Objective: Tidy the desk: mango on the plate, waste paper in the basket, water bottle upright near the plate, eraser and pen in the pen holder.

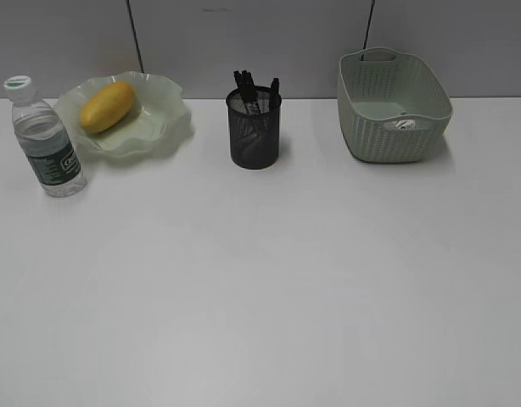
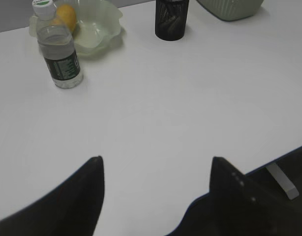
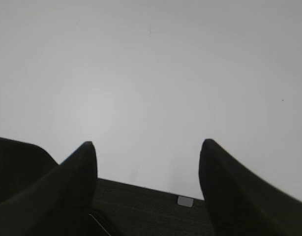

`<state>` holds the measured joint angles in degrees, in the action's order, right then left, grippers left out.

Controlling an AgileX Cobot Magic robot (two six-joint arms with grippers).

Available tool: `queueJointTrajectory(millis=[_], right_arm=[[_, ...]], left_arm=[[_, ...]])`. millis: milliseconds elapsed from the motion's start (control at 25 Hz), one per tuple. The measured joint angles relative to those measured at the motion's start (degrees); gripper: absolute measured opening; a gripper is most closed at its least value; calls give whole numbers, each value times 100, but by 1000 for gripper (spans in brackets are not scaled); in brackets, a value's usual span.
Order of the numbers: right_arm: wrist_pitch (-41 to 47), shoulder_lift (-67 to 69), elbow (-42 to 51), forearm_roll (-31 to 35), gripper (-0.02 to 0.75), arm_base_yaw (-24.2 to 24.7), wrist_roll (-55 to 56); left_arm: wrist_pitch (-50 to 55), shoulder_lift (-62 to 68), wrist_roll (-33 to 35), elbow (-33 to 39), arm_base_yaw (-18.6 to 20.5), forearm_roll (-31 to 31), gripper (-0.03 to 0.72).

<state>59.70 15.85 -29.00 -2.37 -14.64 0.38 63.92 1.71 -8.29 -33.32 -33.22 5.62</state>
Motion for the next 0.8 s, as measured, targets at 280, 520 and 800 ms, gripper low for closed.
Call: queueJointTrajectory(millis=[280, 520, 800], right_arm=[[0, -6, 0, 13, 521, 0, 0], [0, -8, 0, 102, 521, 0, -101], [0, -8, 0, 113, 510, 0, -102]], left_arm=[[-216, -207, 0, 306, 0, 5, 517], [-235, -218, 0, 312, 0, 5, 515], [-240, -218, 0, 312, 0, 5, 485]])
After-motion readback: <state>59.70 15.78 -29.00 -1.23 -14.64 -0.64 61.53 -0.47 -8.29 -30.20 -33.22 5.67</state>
